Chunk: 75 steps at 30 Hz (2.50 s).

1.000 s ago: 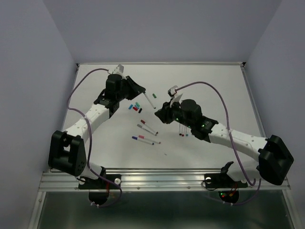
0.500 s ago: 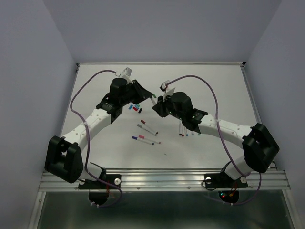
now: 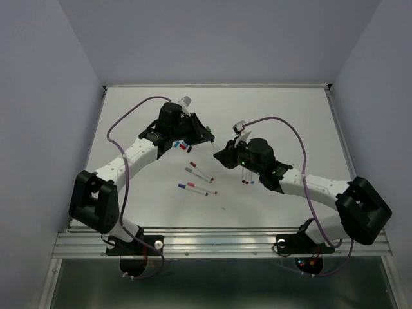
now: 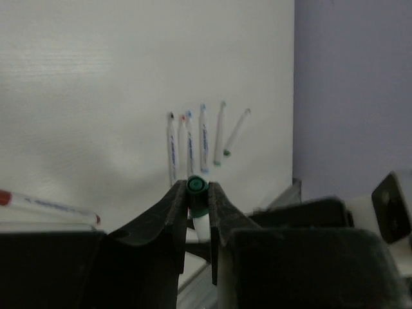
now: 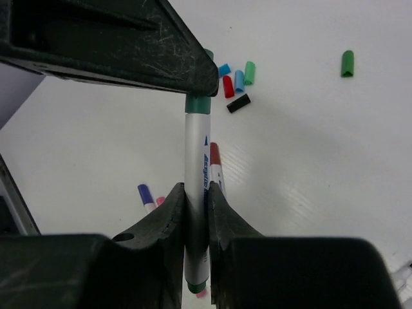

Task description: Open the pen caps

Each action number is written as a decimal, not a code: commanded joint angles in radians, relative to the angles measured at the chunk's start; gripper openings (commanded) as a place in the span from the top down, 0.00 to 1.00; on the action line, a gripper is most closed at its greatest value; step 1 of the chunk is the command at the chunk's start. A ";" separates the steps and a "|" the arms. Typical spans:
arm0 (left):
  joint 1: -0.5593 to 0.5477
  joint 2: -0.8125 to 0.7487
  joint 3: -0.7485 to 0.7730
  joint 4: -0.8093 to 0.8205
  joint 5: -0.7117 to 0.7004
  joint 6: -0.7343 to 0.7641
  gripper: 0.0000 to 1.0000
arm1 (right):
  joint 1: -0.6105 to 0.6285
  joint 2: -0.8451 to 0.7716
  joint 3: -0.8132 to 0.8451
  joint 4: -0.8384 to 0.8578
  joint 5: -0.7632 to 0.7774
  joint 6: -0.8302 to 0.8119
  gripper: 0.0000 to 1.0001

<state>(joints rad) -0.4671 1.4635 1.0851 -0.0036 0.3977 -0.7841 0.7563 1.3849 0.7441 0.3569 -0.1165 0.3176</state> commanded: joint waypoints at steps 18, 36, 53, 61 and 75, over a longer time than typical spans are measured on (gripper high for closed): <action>0.243 0.106 0.001 0.021 -0.226 0.098 1.00 | -0.014 -0.143 -0.152 -0.315 0.364 0.233 0.99; 0.208 0.193 -0.117 -0.101 -0.289 0.143 1.00 | -0.098 -0.030 -0.097 -0.489 0.597 0.271 0.91; 0.165 0.187 -0.073 -0.170 -0.323 0.108 0.37 | -0.118 -0.058 -0.075 -0.504 0.563 0.256 0.51; 0.157 0.098 -0.036 -0.203 -0.329 0.123 0.17 | -0.118 -0.148 -0.023 -0.497 0.324 0.043 0.08; 0.159 -0.081 -0.071 -0.256 -0.488 0.091 0.01 | 0.063 0.232 0.295 -0.383 0.239 -0.225 0.00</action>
<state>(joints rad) -0.3065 1.4250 1.0325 -0.2314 -0.0284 -0.6819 0.7853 1.5330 0.9195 -0.0753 0.0990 0.1894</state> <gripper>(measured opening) 0.965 0.995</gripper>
